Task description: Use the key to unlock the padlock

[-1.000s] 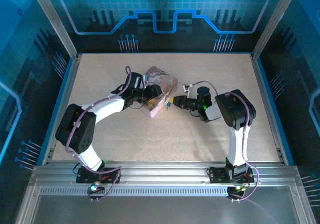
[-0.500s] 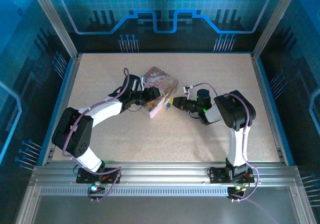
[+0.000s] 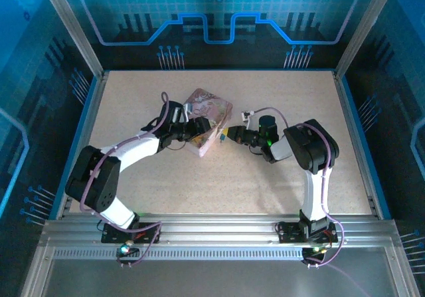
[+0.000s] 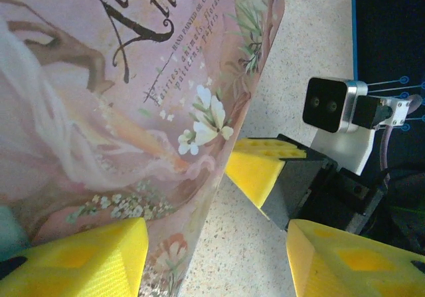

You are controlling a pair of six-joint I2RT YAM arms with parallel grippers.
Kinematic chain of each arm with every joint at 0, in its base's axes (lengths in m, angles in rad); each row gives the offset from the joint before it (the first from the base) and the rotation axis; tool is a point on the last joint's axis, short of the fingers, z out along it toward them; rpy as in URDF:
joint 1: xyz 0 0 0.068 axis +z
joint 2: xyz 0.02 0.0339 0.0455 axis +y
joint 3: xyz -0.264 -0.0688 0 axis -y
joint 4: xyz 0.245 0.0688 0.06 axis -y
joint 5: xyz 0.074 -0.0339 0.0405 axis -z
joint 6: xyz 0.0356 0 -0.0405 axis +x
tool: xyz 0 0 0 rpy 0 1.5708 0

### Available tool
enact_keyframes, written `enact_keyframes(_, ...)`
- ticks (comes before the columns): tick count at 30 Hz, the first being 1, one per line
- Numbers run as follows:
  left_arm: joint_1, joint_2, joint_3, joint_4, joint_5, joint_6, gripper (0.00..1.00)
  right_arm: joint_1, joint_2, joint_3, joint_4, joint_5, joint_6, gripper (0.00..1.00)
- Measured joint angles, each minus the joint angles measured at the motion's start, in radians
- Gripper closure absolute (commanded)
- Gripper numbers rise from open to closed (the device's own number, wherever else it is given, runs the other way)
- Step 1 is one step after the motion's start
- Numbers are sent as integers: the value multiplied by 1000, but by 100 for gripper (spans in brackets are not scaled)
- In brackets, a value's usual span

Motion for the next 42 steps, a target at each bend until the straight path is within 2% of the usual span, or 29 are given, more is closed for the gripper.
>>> enact_keyframes(10,11,-47,-38,-3,17,12,37,-5,0,19,-22,-11,-4,100)
enact_keyframes(17,14,-80,-35,-94,33,37,35,-26,-10,16,-21,6,-8,100)
enact_keyframes(21,-12,-81,-3,-141,38,37,35,-30,-45,-13,-21,27,-16,100)
enact_keyframes(31,-150,-19,127,-141,62,32,35,2,-82,-62,-22,50,-24,100)
enact_keyframes(42,-160,74,137,-129,70,12,34,4,-91,-80,-29,53,-47,100)
